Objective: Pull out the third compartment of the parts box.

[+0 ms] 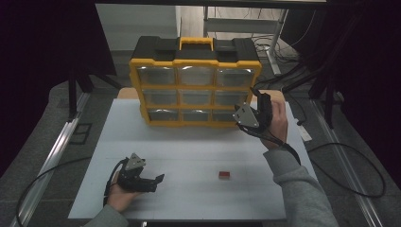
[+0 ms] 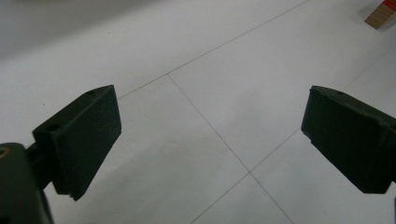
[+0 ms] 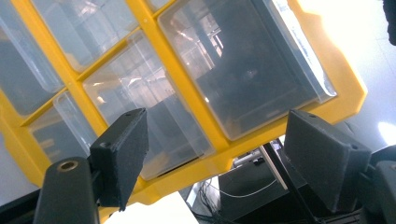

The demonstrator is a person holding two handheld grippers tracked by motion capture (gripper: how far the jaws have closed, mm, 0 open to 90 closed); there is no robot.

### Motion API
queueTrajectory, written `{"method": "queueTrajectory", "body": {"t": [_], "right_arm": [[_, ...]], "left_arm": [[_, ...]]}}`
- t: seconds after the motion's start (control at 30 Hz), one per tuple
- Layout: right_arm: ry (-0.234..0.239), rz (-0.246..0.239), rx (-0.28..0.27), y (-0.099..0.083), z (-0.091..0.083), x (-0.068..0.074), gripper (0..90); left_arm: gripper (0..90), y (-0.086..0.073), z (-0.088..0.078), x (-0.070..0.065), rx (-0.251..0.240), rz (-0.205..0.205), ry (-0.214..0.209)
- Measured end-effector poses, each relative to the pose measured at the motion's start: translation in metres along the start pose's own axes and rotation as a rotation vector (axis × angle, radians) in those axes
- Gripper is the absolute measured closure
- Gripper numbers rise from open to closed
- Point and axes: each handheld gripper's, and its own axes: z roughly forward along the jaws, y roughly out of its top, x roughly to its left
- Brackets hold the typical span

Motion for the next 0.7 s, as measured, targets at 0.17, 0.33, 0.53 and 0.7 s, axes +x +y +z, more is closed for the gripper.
{"method": "queueTrajectory", "body": {"t": [0.17, 0.33, 0.53, 0.7], "right_arm": [[-0.005, 0.009, 0.0, 0.0, 0.003, -0.003, 22.4], [-0.014, 0.017, 0.005, 0.001, 0.005, -0.006, 22.1], [-0.024, 0.014, 0.007, 0.001, 0.007, -0.009, 22.1], [-0.03, 0.012, 0.0, 0.001, 0.01, -0.013, 22.1]], "left_arm": [[5.4, 0.0, 0.0, 0.0, 0.0, 0.001, 0.001], [5.4, 0.0, 0.0, 0.0, -0.001, 0.0, 0.0], [5.5, 0.0, 0.0, 0.0, 0.001, 0.001, 0.001], [5.4, 0.0, 0.0, 0.001, 0.002, 0.002, 0.002]]}}
